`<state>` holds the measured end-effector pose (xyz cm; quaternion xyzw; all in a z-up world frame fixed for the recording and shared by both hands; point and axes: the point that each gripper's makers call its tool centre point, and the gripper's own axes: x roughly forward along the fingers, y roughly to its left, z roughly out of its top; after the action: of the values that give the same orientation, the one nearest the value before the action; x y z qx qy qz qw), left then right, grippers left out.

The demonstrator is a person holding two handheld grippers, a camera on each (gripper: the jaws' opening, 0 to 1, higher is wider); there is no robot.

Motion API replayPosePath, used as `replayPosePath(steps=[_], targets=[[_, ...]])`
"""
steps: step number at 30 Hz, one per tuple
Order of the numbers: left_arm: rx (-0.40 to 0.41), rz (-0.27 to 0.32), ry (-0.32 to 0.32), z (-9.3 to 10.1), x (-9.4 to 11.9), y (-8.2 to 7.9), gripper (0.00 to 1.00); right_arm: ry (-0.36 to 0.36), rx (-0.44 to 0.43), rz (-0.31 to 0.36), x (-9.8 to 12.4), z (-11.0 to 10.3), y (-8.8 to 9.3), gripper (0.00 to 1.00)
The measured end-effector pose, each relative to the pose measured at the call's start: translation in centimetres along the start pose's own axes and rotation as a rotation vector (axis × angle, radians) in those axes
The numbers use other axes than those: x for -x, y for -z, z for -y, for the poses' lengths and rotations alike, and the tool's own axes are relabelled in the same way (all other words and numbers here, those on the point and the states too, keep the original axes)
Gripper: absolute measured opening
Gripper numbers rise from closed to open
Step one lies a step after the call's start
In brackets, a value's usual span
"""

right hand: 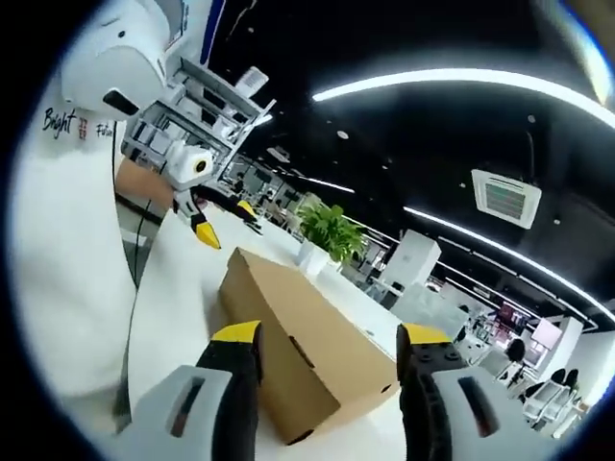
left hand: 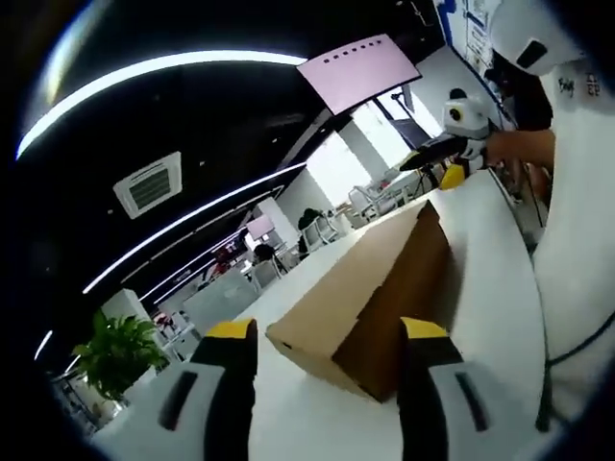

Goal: Operate the shoe box by opening the lid, removing the specified soft item, and placing it in the target area until the item is outside and the box remains undamaged.

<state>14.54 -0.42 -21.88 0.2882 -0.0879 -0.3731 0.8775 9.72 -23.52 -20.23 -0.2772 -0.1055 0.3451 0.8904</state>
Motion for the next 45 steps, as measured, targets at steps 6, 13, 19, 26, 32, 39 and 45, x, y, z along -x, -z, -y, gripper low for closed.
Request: replayPosePath(steps=[6, 13, 19, 26, 32, 39, 45], targets=[[-0.052, -0.019, 0.064, 1.6, -0.5, 0.5, 0.61, -0.055, 0.052, -0.055, -0.3, -1.7, 0.3, 0.56], [-0.145, -0.078, 0.037, 1.0, -0.2, 1.6, 0.6, -0.031, 0.133, -0.086, -0.4, -1.6, 0.9, 0.66], [-0.14, -0.074, 0.017, 0.9, -0.1, 1.9, 0.58, -0.07, 0.216, -0.154, -0.3, -2.9, 2.1, 0.62], [-0.185, -0.083, 0.033, 1.6, -0.2, 2.2, 0.6, -0.017, 0.272, -0.155, -0.2, -2.0, 1.9, 0.61], [-0.215, -0.021, 0.032, 1.4, 0.0, 1.8, 0.61, -0.013, 0.275, -0.141, 0.0, -1.7, 1.4, 0.62], [-0.297, -0.023, 0.031, 1.4, 0.0, 1.3, 0.62, -0.014, 0.326, -0.164, 0.0, -2.0, 1.6, 0.63], [-0.256, -0.061, 0.042, 2.0, -0.1, 2.0, 0.6, -0.017, 0.379, -0.181, -0.1, -2.2, 1.8, 0.59]])
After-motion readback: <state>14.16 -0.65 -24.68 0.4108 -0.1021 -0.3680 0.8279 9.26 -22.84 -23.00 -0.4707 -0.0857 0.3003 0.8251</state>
